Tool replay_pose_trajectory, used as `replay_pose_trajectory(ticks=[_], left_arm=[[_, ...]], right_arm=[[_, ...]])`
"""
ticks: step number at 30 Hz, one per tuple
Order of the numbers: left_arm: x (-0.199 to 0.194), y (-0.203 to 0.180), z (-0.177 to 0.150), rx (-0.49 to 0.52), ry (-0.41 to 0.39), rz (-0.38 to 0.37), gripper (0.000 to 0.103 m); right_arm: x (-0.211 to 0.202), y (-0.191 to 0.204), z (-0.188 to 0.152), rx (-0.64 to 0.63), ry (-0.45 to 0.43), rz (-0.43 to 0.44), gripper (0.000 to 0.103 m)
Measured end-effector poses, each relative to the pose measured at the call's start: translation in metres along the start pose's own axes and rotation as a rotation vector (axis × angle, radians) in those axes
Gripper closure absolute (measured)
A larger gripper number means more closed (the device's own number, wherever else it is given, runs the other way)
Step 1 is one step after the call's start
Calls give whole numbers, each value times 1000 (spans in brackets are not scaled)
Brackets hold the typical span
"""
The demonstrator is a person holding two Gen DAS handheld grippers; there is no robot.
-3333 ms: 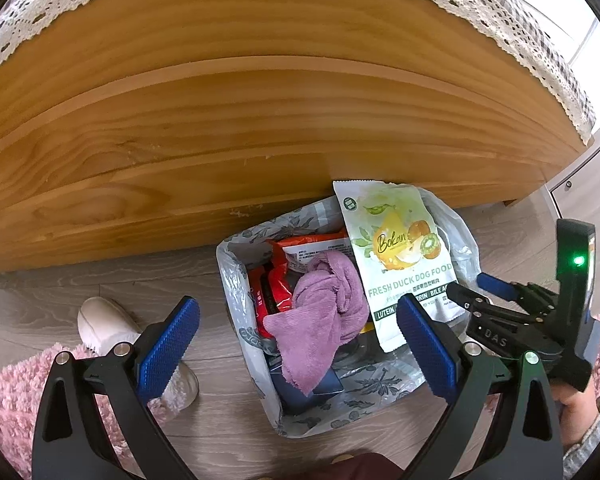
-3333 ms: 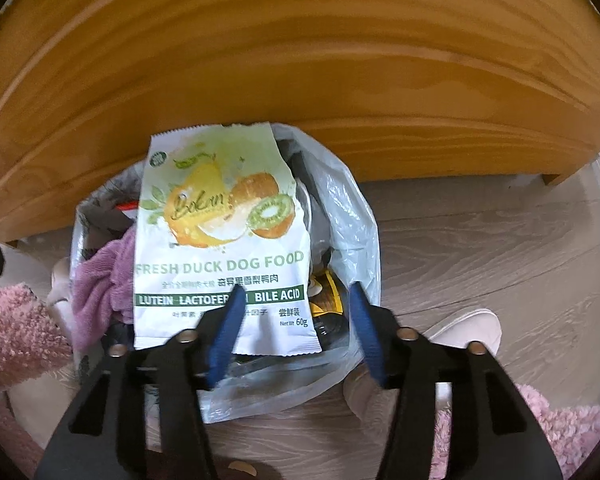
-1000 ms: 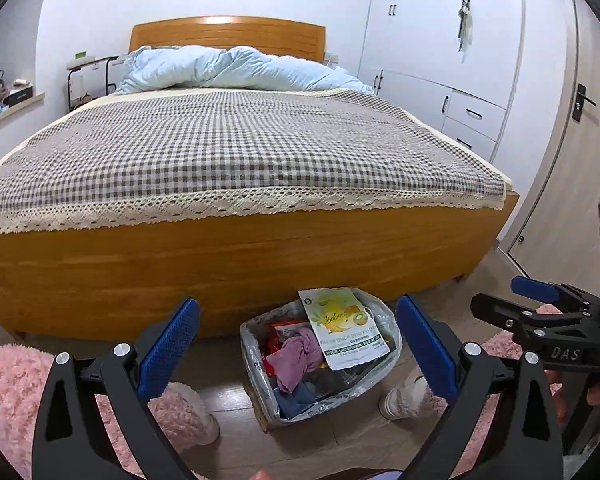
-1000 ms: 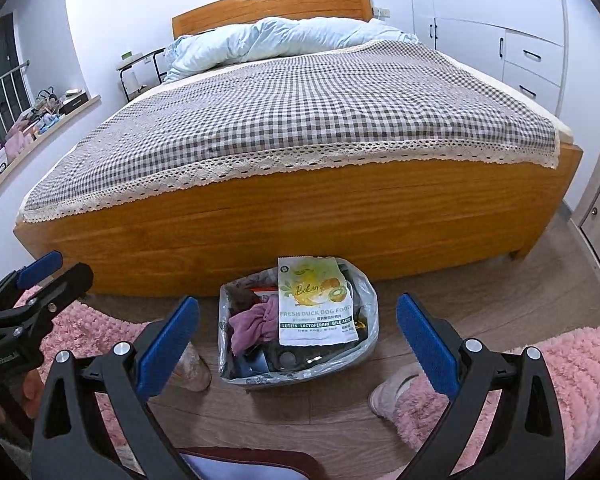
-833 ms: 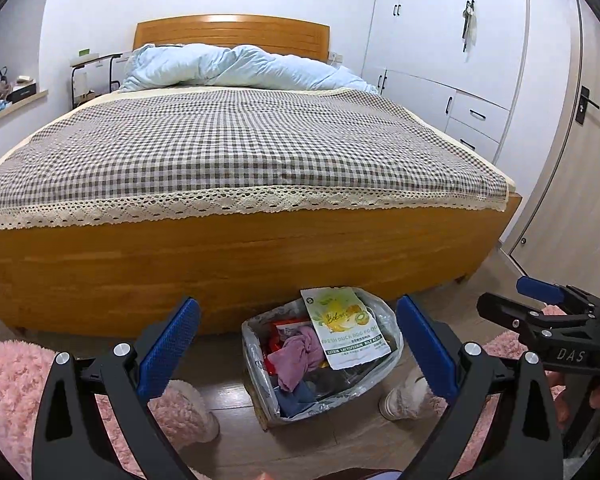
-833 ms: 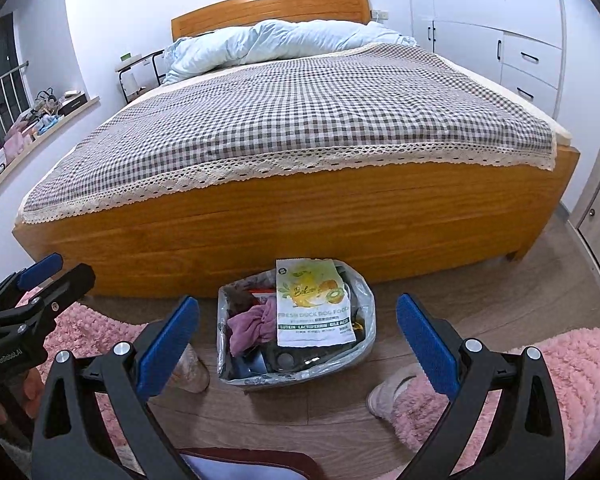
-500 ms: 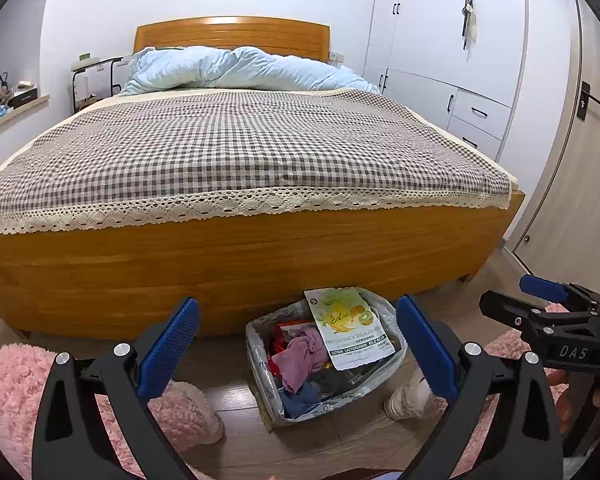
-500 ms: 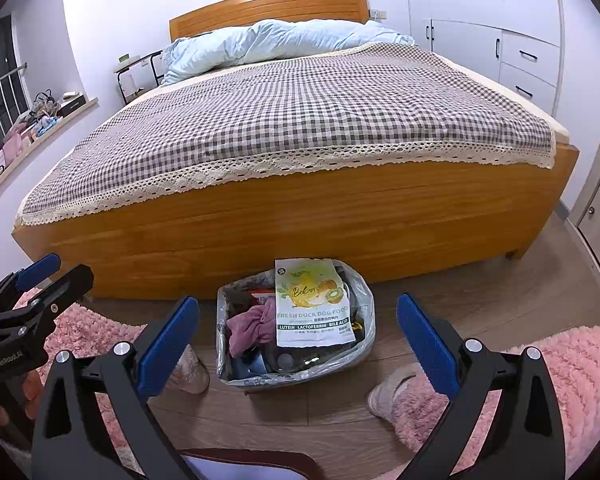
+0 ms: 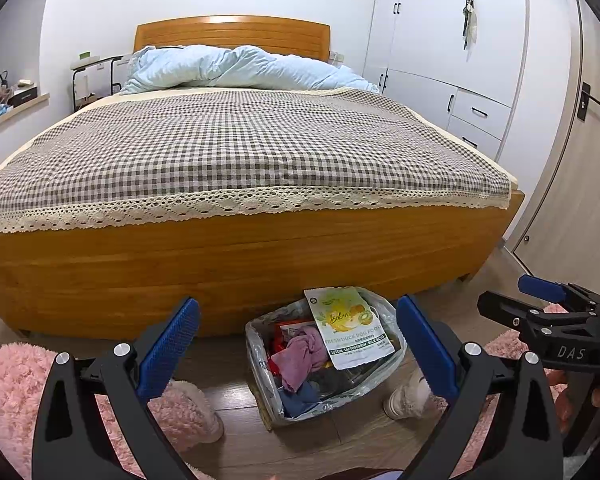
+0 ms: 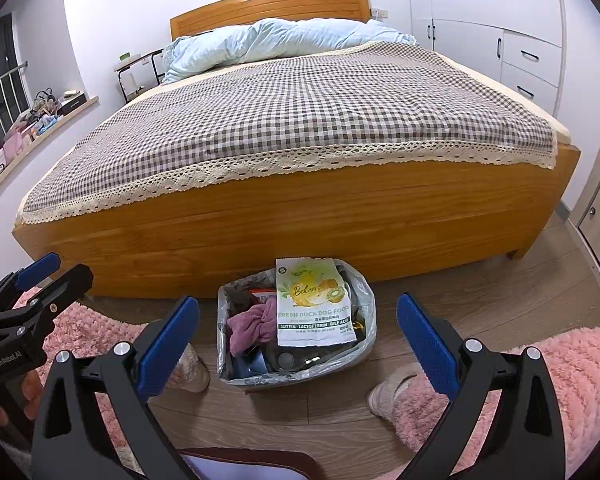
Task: Collect trash
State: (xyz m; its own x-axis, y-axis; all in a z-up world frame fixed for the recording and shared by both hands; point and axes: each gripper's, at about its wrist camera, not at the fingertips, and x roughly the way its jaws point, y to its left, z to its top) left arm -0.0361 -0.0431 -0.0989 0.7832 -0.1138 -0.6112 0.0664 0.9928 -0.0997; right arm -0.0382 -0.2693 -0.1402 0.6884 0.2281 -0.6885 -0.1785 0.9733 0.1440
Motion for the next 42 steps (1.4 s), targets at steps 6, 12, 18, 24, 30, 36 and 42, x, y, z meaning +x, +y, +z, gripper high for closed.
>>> replay_pose_trajectory(ticks=[6, 12, 18, 24, 30, 36, 42], left_arm=[[0, 1, 0, 0, 0, -3, 7], [0, 2, 0, 2, 4, -9, 7], [1, 2, 0, 1, 6, -11, 7], [0, 1, 0, 1, 5, -12, 8], [-1, 2, 0, 1, 3, -17, 8], [-2, 1, 0, 2, 0, -19, 7], [-3, 1, 0, 2, 0, -23, 7]], right_arm=[[1, 0, 0, 1, 3, -1, 8], [1, 0, 0, 2, 4, -2, 8], [1, -1, 0, 2, 7, -3, 8], [1, -1, 0, 3, 8, -3, 8], [1, 0, 0, 2, 8, -4, 8], [1, 0, 0, 0, 9, -4, 8], [1, -1, 0, 2, 9, -4, 8]])
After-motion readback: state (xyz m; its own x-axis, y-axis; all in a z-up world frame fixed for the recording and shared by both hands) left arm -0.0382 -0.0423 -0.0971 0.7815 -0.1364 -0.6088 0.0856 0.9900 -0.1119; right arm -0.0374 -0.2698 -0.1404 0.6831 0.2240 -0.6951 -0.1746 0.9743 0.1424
